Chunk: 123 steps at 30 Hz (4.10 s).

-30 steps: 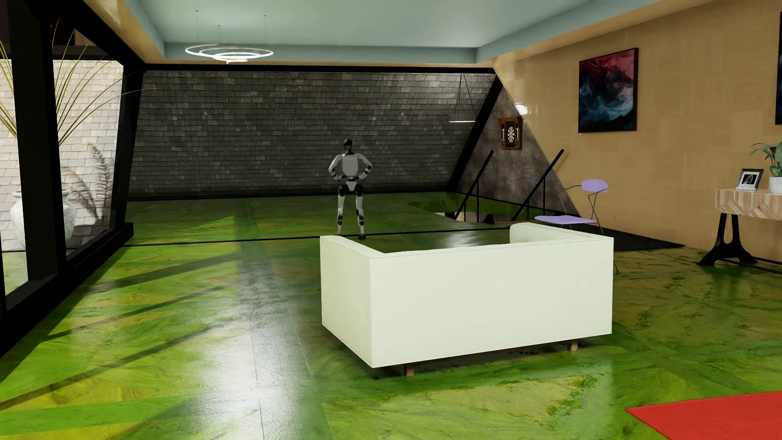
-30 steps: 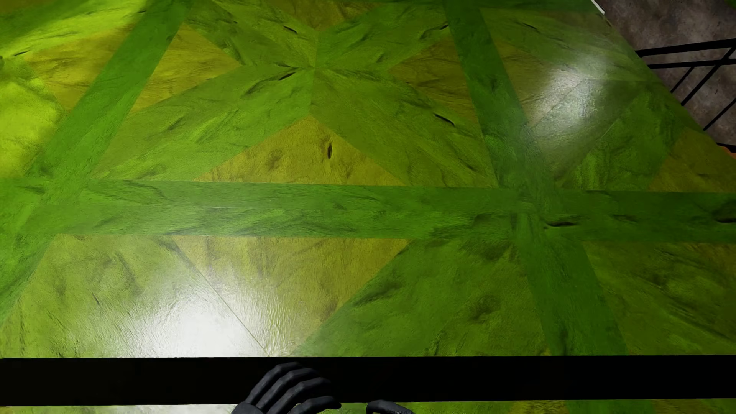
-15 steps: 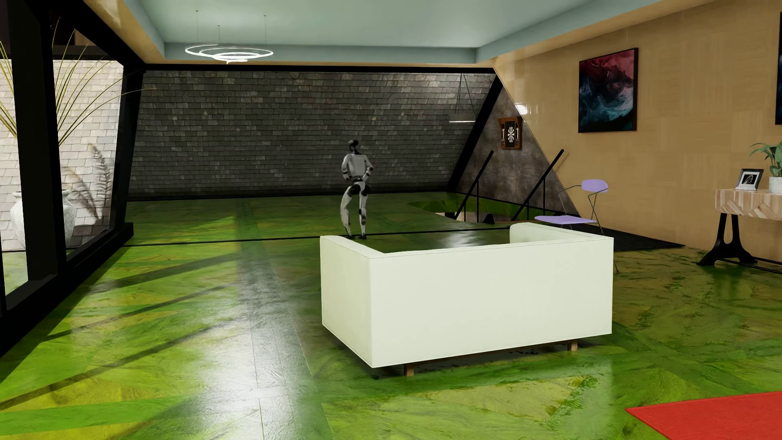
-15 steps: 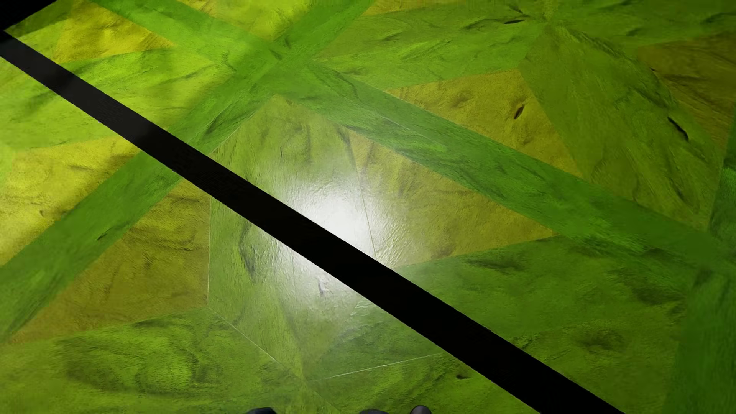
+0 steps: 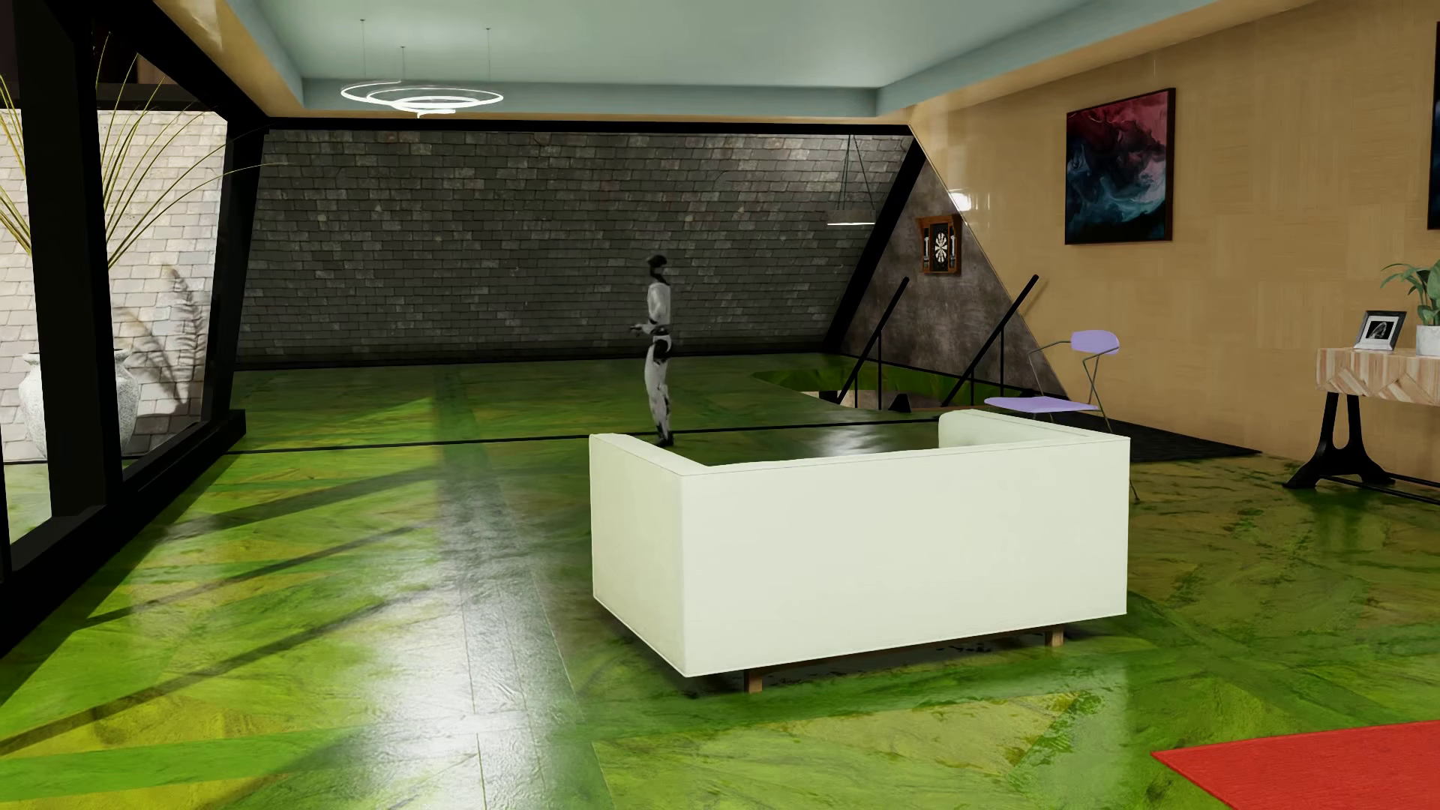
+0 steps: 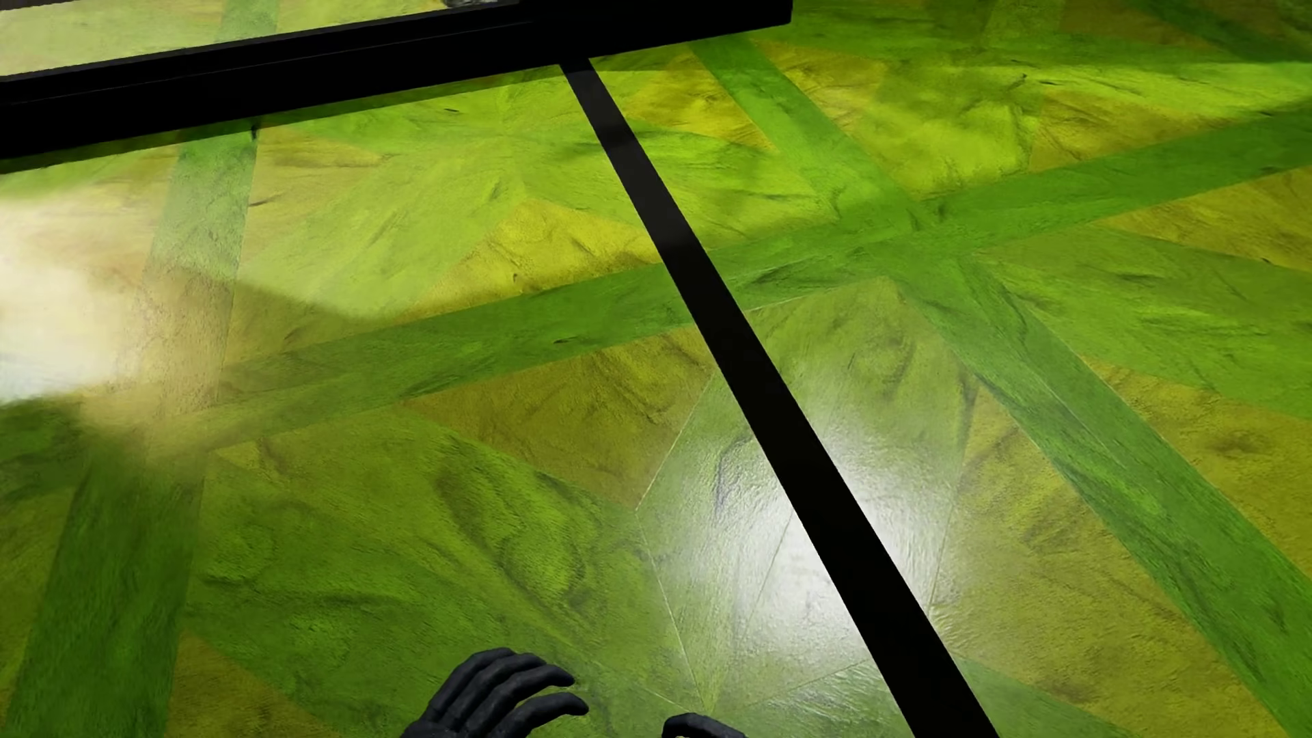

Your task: Move towards the sofa

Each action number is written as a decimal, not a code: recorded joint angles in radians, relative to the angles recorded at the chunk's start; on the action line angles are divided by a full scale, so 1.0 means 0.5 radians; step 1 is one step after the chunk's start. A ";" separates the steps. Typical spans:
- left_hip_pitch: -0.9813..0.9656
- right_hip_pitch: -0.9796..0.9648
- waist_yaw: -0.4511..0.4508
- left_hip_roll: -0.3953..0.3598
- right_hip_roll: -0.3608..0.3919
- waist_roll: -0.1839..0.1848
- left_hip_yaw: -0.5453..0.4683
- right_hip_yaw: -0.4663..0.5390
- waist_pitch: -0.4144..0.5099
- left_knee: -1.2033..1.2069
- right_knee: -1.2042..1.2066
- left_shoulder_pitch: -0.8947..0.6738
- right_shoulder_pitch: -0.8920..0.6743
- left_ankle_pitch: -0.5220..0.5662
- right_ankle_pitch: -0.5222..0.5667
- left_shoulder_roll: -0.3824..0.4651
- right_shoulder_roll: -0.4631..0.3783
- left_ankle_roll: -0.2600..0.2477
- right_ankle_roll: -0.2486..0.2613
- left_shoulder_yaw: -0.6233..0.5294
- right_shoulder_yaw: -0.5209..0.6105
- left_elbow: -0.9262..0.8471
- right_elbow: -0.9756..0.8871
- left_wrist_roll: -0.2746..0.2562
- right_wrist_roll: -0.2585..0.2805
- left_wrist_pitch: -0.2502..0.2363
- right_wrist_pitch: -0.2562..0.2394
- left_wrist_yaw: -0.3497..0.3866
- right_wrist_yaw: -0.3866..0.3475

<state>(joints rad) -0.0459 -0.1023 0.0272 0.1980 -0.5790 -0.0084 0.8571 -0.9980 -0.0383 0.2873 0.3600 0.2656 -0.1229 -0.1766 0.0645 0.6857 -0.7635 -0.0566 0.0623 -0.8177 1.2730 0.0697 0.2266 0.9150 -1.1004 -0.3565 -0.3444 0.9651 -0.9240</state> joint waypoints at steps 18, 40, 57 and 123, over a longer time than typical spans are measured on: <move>-0.056 -0.920 -0.012 -1.007 1.188 -0.292 -1.948 2.109 0.156 0.144 0.083 0.073 0.194 -0.153 -0.044 -0.026 -0.106 0.345 0.051 -0.080 -0.288 -0.135 -0.114 0.038 -0.338 0.050 -0.046 0.041 0.030; -1.062 -0.254 -0.144 -0.253 1.378 0.201 -1.817 1.629 0.142 1.571 0.197 0.059 0.011 0.042 -0.634 0.188 0.041 -0.236 -0.236 -0.025 -0.114 -0.029 -0.066 0.089 -0.053 0.039 -0.134 0.039 0.128; -0.599 -0.174 -0.012 -0.421 0.814 -0.106 -1.308 1.964 0.101 0.216 1.210 0.095 0.224 0.103 0.278 -0.127 -0.149 0.113 0.053 0.171 -0.287 0.004 -0.202 0.238 0.046 -0.080 -0.099 0.040 0.289; 0.214 -0.774 -0.162 -0.486 1.367 -0.010 -1.460 2.077 0.030 0.552 -0.111 0.055 0.345 0.465 0.087 -0.098 0.167 -0.136 -0.216 0.059 -0.733 0.214 -0.067 0.059 -0.403 -0.051 -0.149 0.041 -0.086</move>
<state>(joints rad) 0.0611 -0.4892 -0.0540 -0.0450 0.1046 -0.0132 0.1269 0.0402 -0.0234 0.5632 0.3046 0.2930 0.0498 0.0560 0.1080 0.6366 -0.6800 -0.1247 -0.0458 -0.7883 0.9066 0.1767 0.1932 0.9444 -1.3017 -0.3822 -0.4188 0.9856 -0.9671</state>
